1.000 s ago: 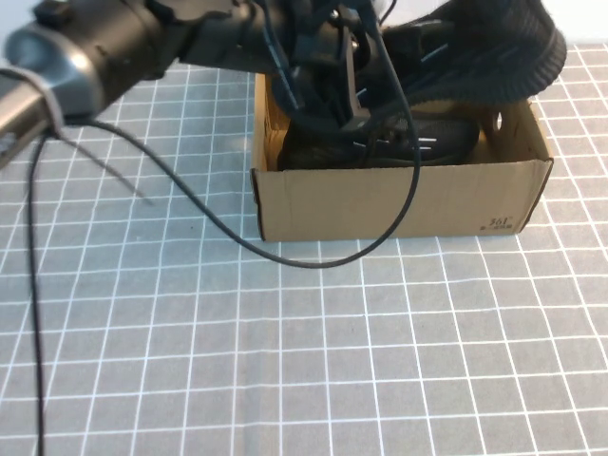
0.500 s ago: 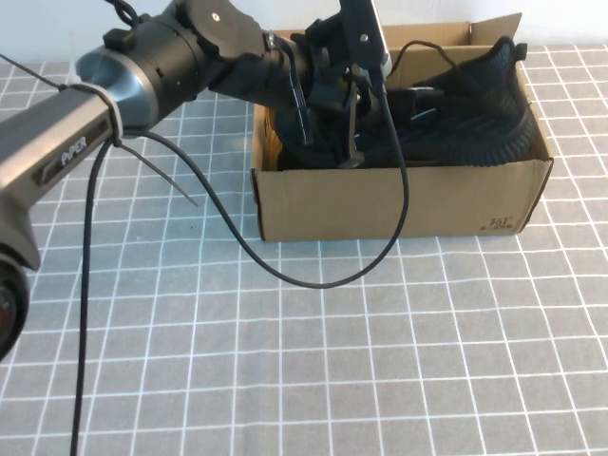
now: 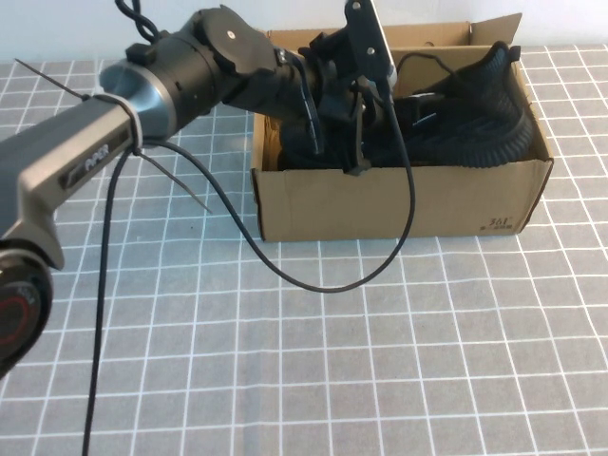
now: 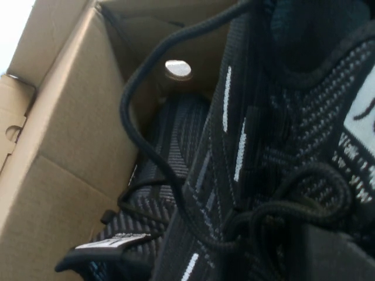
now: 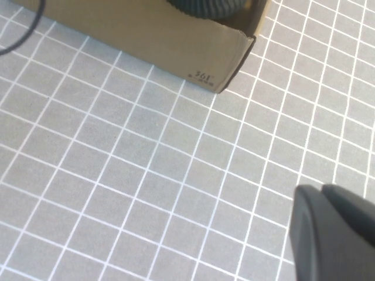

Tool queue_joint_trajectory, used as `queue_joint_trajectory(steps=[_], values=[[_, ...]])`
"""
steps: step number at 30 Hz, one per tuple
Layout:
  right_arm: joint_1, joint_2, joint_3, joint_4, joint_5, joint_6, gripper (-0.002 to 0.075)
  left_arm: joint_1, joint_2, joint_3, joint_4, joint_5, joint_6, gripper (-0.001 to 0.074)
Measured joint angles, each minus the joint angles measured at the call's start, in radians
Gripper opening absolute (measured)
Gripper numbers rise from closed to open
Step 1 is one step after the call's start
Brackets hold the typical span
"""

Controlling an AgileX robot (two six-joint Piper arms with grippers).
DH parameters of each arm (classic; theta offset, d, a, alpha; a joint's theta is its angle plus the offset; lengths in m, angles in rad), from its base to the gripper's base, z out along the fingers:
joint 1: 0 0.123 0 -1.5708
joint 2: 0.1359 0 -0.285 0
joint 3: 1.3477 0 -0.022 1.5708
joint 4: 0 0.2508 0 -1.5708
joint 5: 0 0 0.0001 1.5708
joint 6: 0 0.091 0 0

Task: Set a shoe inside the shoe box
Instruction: Place the shoe in the shoe box

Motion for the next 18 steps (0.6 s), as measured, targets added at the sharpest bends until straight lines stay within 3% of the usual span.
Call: queue_joint_trajectory(steps=[8, 18], values=[[0.000, 0.000, 0.000, 0.002, -0.008, 0.000, -0.0016, -0.019, 0.022, -0.004, -0.019, -0.093, -0.002, 0.0021], [0.000, 0.000, 0.000, 0.002, -0.008, 0.000, -0.0016, -0.020, 0.034, -0.004, 0.009, -0.083, -0.002, 0.0021]])
